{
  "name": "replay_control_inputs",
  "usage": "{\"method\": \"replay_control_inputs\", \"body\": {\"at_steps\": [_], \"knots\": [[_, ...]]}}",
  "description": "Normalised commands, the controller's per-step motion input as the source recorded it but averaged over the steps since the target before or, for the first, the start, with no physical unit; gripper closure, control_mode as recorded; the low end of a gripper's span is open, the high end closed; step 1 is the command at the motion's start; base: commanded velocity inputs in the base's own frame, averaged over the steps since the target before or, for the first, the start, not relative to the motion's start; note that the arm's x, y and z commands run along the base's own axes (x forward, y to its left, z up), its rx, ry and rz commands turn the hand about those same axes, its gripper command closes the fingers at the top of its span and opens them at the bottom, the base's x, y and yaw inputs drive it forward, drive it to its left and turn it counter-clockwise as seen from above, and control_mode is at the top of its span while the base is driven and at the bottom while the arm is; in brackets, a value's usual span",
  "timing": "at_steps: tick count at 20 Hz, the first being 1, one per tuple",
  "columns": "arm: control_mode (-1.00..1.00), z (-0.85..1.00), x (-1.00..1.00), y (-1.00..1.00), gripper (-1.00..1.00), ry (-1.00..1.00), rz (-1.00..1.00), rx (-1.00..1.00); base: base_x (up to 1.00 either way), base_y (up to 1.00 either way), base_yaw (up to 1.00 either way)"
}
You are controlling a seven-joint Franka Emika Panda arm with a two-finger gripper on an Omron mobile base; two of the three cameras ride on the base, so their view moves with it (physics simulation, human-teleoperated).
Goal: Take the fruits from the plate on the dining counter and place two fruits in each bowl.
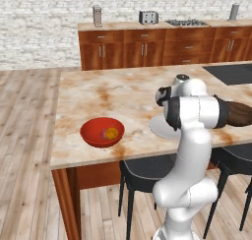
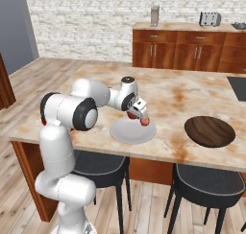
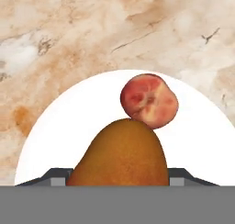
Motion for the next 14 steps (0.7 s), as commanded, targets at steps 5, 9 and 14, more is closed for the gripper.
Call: {"method": "replay_control_inputs", "body": {"at_steps": [5,9,14], "knots": [[-1.0,0.54,-0.61,-0.54,1.0,0.0,-0.2,-0.03,0.0,0.0,0.0],[-1.0,0.31,-0.61,-0.59,1.0,-0.01,-0.27,-0.07,0.0,0.0,0.0],[-1.0,0.11,-0.27,-0.42,1.0,-0.02,-0.39,-0.17,0.0,0.0,0.0]]}}
